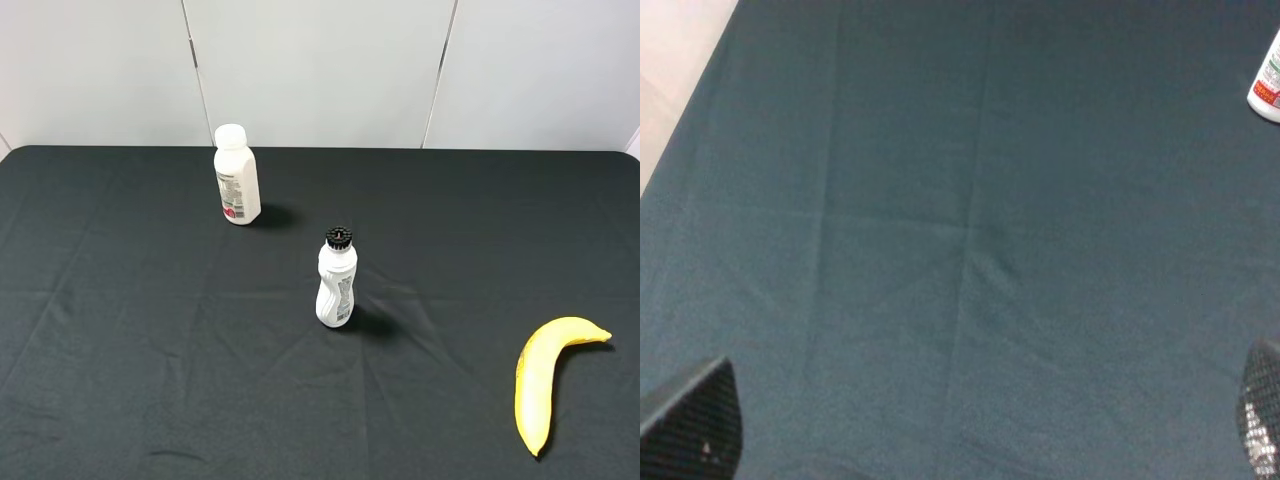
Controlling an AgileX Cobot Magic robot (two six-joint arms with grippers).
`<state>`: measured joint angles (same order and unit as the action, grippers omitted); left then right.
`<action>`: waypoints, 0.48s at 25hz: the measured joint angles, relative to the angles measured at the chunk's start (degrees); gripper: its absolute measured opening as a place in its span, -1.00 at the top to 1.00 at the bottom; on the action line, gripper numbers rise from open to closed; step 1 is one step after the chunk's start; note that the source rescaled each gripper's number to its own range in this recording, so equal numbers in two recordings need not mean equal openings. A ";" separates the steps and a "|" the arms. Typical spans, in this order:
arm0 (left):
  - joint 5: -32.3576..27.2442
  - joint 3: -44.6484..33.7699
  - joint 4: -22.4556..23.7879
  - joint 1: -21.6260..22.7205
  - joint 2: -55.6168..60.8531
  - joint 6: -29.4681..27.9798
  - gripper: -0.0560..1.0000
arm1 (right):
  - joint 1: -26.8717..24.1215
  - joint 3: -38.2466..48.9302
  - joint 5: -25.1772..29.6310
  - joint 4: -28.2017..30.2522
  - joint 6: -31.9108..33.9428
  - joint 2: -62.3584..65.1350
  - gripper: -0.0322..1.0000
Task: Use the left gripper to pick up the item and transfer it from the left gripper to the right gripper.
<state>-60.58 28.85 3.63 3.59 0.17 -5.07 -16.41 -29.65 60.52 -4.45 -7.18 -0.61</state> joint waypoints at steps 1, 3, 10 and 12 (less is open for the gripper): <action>0.00 0.00 0.00 0.00 0.00 0.00 -1.00 | 0.00 0.54 -0.81 0.00 0.13 0.00 -1.00; 0.00 0.00 0.00 0.00 0.00 0.00 -1.00 | 0.00 0.93 -1.31 0.13 0.67 0.00 -1.00; 0.00 0.00 0.00 0.00 0.00 0.00 -1.00 | 0.08 0.94 -2.12 0.19 0.85 0.00 -1.00; 0.00 0.00 0.00 0.00 0.00 0.00 -1.00 | 1.26 0.94 -2.12 0.19 0.91 0.00 -1.00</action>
<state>-60.58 28.85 3.63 3.59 0.17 -5.07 -15.15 -28.71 58.40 -4.26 -6.27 -0.61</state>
